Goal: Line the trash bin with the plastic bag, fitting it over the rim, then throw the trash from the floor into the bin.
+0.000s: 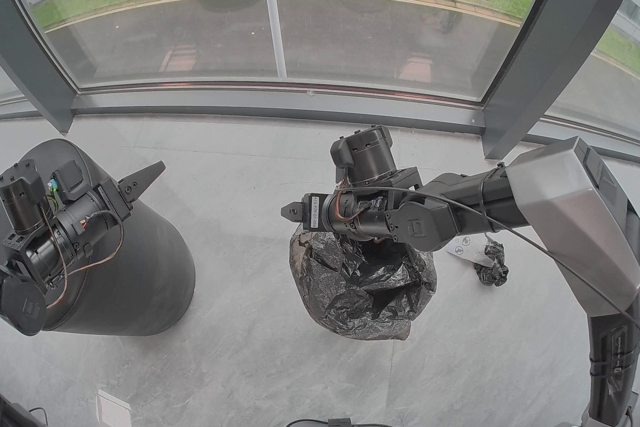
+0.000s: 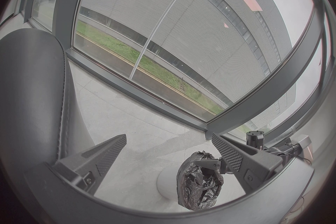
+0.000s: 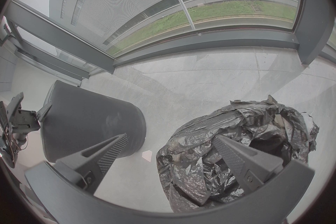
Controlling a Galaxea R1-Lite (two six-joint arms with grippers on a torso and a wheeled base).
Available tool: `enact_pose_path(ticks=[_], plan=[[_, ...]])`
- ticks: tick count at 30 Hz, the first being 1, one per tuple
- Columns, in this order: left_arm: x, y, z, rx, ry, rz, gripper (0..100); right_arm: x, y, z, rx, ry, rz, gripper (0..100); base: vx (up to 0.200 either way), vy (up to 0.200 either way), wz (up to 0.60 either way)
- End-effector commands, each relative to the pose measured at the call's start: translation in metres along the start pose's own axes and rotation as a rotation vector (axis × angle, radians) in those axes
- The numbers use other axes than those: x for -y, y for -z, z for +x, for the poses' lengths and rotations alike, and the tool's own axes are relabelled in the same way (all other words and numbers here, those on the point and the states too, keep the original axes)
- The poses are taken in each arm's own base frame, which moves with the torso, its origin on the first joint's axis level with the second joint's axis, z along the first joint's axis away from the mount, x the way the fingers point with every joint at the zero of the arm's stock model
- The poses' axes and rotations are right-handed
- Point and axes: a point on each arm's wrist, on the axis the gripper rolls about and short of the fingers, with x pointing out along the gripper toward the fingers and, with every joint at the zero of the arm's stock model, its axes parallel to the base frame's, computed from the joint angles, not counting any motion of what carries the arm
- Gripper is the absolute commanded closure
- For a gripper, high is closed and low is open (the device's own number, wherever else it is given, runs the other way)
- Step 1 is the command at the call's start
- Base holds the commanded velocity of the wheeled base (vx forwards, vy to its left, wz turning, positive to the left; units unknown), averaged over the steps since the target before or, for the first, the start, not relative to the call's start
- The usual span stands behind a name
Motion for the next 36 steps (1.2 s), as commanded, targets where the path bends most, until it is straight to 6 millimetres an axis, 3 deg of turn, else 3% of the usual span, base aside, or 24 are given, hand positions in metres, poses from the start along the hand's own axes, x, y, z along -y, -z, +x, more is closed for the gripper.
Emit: enact_pose_path(ticks=[1, 7, 24, 33, 34, 36], plan=[[-0.001, 0.002, 0.002, -0.008, -0.003, -0.005, 0, 0.003, 0.007, 0.020, -0.007, 0.007, -0.003, 0, 0.000, 0.000, 0.00], [-0.002, 0.002, 0.002, -0.009, -0.005, -0.004, 0, 0.005, 0.005, 0.027, 0.002, 0.010, -0.001, 0, 0.000, 0.000, 0.00], [-0.002, 0.007, 0.004, -0.029, -0.005, -0.006, 0, 0.039, -0.003, 0.056, 0.048, 0.095, 0.014, 0, 0.000, 0.000, 0.00], [-0.003, 0.008, 0.004, -0.030, -0.005, -0.007, 0, 0.038, -0.013, 0.047, 0.063, 0.099, 0.023, 0, 0.000, 0.000, 0.00], [-0.003, 0.007, 0.004, -0.029, -0.007, -0.007, 0, 0.032, -0.025, 0.032, 0.092, 0.100, 0.024, 0, 0.000, 0.000, 0.00], [-0.003, 0.008, 0.004, -0.029, -0.007, -0.005, 0, 0.025, -0.029, 0.020, 0.088, 0.102, 0.021, 0, 0.000, 0.000, 0.00]])
